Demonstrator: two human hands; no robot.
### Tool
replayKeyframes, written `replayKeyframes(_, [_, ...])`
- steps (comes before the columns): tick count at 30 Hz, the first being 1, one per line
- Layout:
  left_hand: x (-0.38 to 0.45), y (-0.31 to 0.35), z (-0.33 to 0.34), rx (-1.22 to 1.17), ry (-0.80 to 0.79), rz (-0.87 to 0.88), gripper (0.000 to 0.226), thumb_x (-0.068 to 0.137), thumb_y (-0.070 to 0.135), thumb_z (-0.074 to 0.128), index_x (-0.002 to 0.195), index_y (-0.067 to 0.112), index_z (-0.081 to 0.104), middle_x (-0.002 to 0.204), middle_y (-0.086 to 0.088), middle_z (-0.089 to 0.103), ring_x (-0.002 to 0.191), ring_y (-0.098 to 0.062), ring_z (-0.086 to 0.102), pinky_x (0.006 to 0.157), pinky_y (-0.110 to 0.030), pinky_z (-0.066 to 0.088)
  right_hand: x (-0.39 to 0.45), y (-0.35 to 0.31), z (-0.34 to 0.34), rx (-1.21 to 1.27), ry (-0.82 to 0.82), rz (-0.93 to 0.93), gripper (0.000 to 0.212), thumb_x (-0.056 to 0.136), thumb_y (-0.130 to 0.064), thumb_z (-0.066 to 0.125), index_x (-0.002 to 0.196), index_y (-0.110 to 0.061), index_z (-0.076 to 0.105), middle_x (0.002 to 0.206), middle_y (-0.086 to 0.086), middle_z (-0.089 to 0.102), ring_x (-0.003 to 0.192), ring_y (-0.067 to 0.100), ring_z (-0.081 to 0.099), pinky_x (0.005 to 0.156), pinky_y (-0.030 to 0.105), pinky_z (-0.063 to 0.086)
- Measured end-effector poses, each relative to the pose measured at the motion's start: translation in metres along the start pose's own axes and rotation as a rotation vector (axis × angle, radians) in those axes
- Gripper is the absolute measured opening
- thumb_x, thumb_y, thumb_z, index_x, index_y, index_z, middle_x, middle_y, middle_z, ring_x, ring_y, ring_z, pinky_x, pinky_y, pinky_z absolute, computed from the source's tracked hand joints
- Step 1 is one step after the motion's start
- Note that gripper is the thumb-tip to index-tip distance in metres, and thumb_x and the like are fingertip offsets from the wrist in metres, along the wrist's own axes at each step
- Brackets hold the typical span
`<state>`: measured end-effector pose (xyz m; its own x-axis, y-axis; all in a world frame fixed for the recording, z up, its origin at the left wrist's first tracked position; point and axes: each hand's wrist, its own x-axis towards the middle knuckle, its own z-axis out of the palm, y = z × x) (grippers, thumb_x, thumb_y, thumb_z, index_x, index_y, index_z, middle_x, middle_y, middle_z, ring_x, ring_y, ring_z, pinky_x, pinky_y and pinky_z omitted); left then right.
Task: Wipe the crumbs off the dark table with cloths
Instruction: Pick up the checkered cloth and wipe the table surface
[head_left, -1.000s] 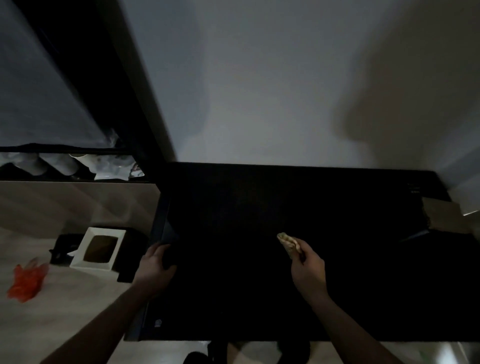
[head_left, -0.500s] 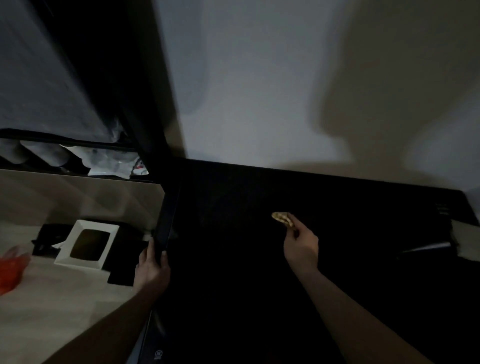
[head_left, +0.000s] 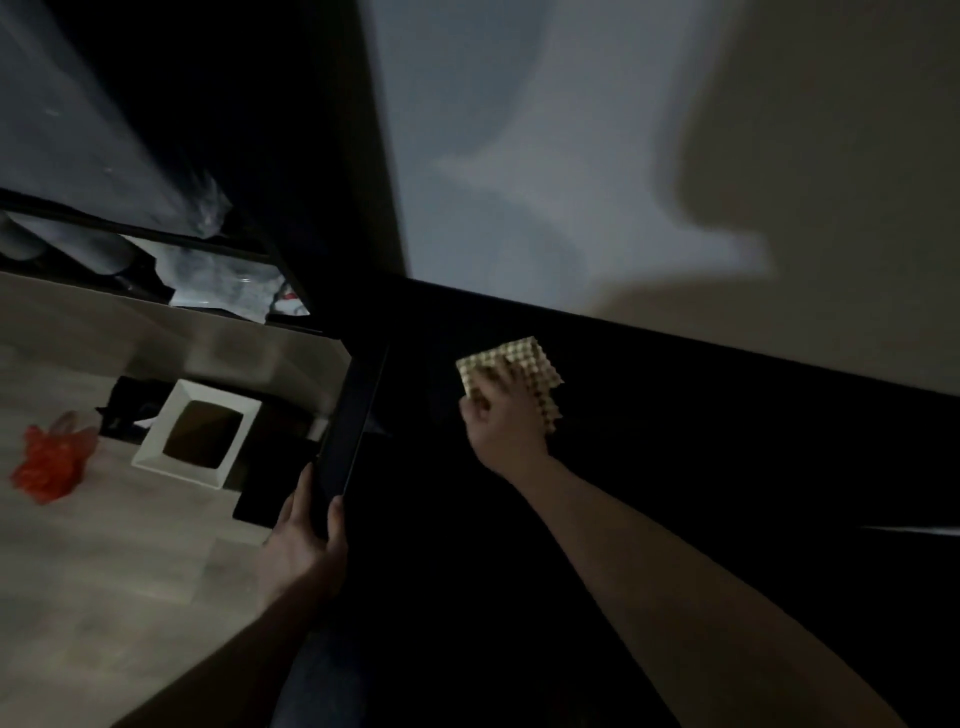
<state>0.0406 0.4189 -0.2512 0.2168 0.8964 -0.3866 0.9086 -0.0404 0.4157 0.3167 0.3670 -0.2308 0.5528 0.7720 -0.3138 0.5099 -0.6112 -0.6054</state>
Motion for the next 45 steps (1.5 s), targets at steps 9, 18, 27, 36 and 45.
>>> replayKeyframes(9, [0.004,0.004,0.005,0.042,0.050,-0.030,0.063,0.097,0.051,0.041,0.154,0.045,0.014,0.147,0.000,0.051,0.110,-0.033,0.065,0.082,-0.041,0.054,0.073,0.008,0.004,-0.339,0.105,-0.288,0.044,0.102,-0.035,0.045,0.144,-0.032,0.058,0.159,-0.004,0.046,0.148,0.037,0.034,0.122,0.055,0.026])
replayKeyframes(18, [0.005,-0.001,0.009,0.062,0.056,-0.013,0.063,0.097,0.057,0.036,0.153,0.047,0.011,0.146,-0.001,0.054,0.106,-0.030,0.068,0.078,-0.038,0.056,0.096,-0.018,0.040,-0.357,0.151,-0.323,0.058,0.098,-0.025,0.050,0.156,-0.028,0.041,0.169,0.006,0.028,0.157,0.035,0.020,0.129,0.049,0.014])
replayKeyframes(27, [0.002,-0.001,-0.001,-0.026,0.036,0.022,0.055,0.102,0.046,0.036,0.155,0.038,0.023,0.144,-0.005,0.056,0.121,-0.033,0.060,0.091,-0.042,0.050,-0.061,-0.015,0.090,-0.334,-0.037,-0.501,0.060,0.099,-0.025,0.041,0.158,-0.028,0.035,0.170,-0.003,0.024,0.159,0.026,0.012,0.127,0.052,0.013])
replayKeyframes(36, [0.002,-0.003,-0.004,-0.118,0.010,0.023,0.055,0.101,0.048,0.035,0.153,0.041,0.023,0.142,-0.005,0.058,0.124,-0.033,0.059,0.095,-0.044,0.052,-0.199,0.008,0.112,-0.318,-0.098,-0.509,0.051,0.099,-0.022,0.054,0.148,-0.029,0.046,0.154,-0.007,0.048,0.152,0.019,0.030,0.127,0.032,0.002])
replayKeyframes(45, [0.006,-0.006,0.001,-0.098,0.022,0.028,0.055,0.101,0.045,0.037,0.153,0.041,0.022,0.143,-0.002,0.057,0.120,-0.030,0.062,0.093,-0.044,0.054,-0.024,0.004,0.051,-0.411,0.051,-0.478,0.056,0.105,-0.033,0.041,0.160,-0.024,0.032,0.169,0.002,0.027,0.158,0.026,0.018,0.126,0.044,0.022])
